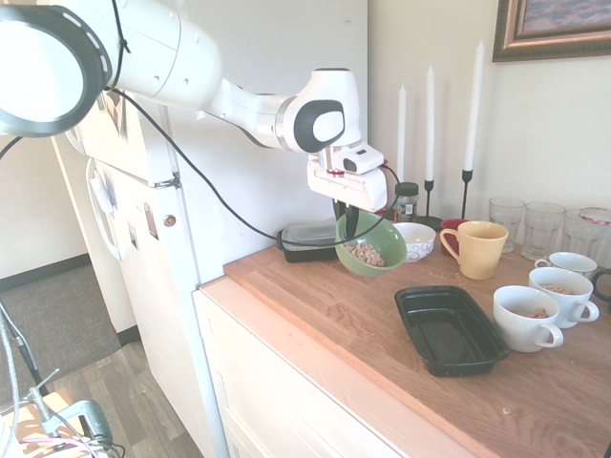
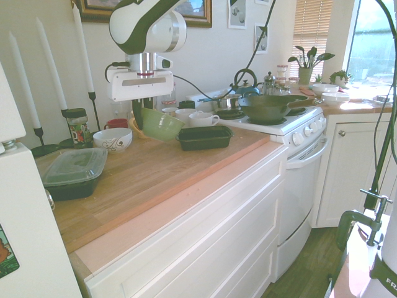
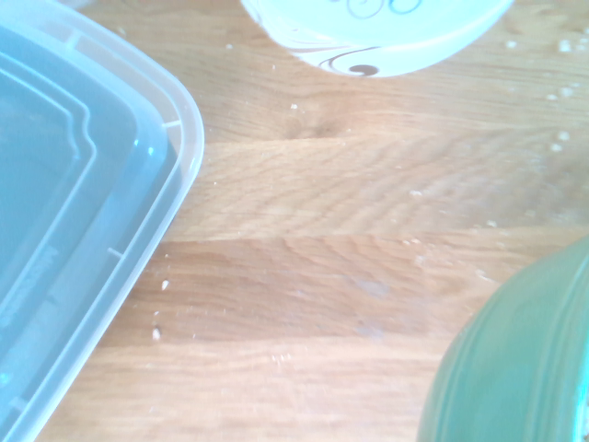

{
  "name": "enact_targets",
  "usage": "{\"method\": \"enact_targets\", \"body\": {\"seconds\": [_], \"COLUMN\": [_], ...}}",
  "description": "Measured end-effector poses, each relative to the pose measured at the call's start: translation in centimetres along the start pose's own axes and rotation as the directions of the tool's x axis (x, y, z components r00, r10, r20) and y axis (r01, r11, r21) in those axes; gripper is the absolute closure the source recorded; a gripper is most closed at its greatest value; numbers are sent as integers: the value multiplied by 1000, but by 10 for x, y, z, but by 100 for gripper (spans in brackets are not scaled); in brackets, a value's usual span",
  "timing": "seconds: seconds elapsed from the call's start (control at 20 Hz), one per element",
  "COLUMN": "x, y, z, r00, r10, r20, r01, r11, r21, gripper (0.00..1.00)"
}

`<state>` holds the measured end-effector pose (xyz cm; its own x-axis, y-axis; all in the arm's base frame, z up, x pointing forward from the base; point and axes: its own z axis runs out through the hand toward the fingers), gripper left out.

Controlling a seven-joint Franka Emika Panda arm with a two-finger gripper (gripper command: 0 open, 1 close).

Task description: Pour the cereal into the box

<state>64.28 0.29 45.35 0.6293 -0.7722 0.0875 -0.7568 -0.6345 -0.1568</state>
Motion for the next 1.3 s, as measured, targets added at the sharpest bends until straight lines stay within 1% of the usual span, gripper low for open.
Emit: {"method": "enact_targets", "body": {"seconds": [0.15, 0.3, 0.45, 0.6, 0.75, 0.95, 1.1, 1.3], "x": [13, 31, 49, 69, 93, 119, 134, 151], "y": [30, 62, 88, 114, 132, 142, 149, 167], "z": [-22, -32, -28, -16, -3, 1, -3, 2], "r00": [998, 993, 986, 973, 959, 945, 925, 894], "r10": [29, 58, 88, 105, 112, 107, 77, 55], "r20": [52, 105, 141, 206, 260, 308, 372, 445], "r01": [-32, -67, -104, -138, -167, -190, -205, -242], "r11": [998, 994, 989, 978, 966, 949, 926, 894], "r21": [49, 85, 108, 153, 199, 252, 319, 377], "gripper": [100, 100, 100, 100, 100, 100, 100, 100]}}
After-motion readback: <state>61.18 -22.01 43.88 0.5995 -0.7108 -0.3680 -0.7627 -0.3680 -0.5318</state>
